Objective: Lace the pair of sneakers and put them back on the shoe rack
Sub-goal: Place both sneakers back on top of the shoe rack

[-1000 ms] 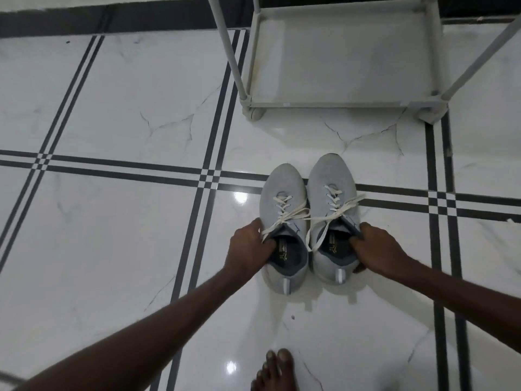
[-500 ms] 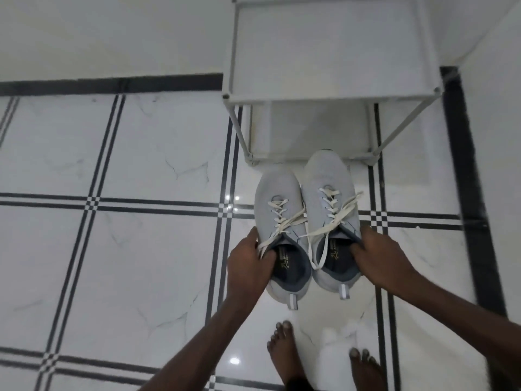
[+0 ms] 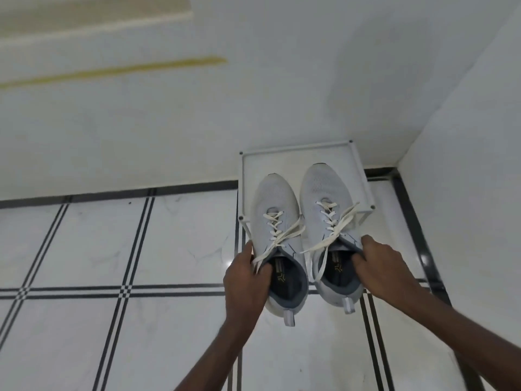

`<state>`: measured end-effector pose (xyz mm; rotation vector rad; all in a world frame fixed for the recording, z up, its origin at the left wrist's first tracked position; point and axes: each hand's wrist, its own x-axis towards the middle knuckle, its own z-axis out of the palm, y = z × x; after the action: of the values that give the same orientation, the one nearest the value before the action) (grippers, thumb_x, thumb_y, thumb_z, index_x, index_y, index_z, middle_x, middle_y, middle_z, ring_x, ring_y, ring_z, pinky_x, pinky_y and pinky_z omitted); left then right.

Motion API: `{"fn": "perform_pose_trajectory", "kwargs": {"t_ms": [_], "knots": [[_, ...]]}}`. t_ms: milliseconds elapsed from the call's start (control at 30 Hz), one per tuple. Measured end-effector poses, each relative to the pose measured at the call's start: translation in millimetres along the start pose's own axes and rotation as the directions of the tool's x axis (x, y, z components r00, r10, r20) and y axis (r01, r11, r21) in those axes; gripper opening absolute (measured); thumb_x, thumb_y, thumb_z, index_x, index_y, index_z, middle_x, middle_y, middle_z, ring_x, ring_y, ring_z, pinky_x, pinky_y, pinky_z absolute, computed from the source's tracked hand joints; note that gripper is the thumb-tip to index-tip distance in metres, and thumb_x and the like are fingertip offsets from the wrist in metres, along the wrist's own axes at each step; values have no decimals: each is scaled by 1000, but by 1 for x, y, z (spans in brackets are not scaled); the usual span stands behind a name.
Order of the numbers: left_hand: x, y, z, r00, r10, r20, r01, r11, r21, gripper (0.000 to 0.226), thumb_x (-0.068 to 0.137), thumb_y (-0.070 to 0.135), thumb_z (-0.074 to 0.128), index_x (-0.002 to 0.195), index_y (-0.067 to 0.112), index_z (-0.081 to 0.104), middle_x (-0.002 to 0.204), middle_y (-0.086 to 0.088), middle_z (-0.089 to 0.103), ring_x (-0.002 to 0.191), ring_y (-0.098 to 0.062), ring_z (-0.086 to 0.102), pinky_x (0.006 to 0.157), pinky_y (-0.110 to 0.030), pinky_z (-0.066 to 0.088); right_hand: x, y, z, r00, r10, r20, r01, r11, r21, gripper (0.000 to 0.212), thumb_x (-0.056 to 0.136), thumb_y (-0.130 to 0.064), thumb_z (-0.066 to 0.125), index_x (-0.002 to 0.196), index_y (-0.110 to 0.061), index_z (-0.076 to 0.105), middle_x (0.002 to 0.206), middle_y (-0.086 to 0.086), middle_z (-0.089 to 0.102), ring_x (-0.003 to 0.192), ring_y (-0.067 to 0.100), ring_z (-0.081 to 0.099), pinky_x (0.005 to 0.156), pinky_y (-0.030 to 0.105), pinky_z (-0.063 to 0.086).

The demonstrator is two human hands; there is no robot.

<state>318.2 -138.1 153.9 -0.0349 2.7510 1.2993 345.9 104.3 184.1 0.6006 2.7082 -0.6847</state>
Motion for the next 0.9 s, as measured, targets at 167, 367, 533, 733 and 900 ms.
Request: {"fn": "perform_pose_trajectory", "kwargs": {"t_ms": [167, 367, 533, 733, 900], "knots": [[58, 42, -5, 996, 80, -28, -80, 997, 2, 24, 76, 29, 52, 98, 29, 61, 77, 8, 65, 72, -13, 59, 68, -34, 52, 40, -15, -39, 999, -8, -53, 10, 999, 48, 13, 92, -18, 46, 82, -10, 44, 76, 6, 54, 68, 28, 49, 61, 33, 33], [149, 65, 20, 991, 130, -34, -127, 989, 77, 29, 76, 30, 52, 102, 23, 63, 77, 3, 66, 71, -16, 59, 66, -34, 51, 129, -21, -57, 998, -14, -68, 19, 997, 73, 14, 93, -19, 46, 84, -9, 44, 72, 3, 51, 64, 24, 48, 49, 28, 28], [226, 53, 67, 997, 74, 22, -77, 989, 130, 28, 78, 29, 53, 102, 16, 58, 75, -2, 63, 68, -21, 56, 65, -38, 50, 227, -13, -46, 1000, 23, -14, -22, 997, 80, 12, 92, -18, 47, 86, -7, 45, 79, 10, 56, 70, 29, 49, 63, 33, 34], [312, 11, 144, 993, -36, 112, 11, 977, 214, 20, 78, 24, 53, 96, 17, 50, 74, -2, 60, 68, -22, 54, 59, -31, 39, 339, 7, -2, 994, 63, 94, -72, 992, 99, 11, 91, -15, 47, 87, -5, 44, 94, 23, 65, 82, 38, 58, 66, 33, 35], [353, -35, 195, 986, -75, 150, 30, 960, 278, 40, 86, 17, 53, 124, 5, 48, 92, -11, 62, 82, -29, 57, 65, -30, 36, 396, 22, 43, 986, 89, 139, -101, 991, 87, 12, 92, -14, 48, 85, -5, 42, 93, 27, 65, 81, 41, 58, 65, 34, 34]]}}
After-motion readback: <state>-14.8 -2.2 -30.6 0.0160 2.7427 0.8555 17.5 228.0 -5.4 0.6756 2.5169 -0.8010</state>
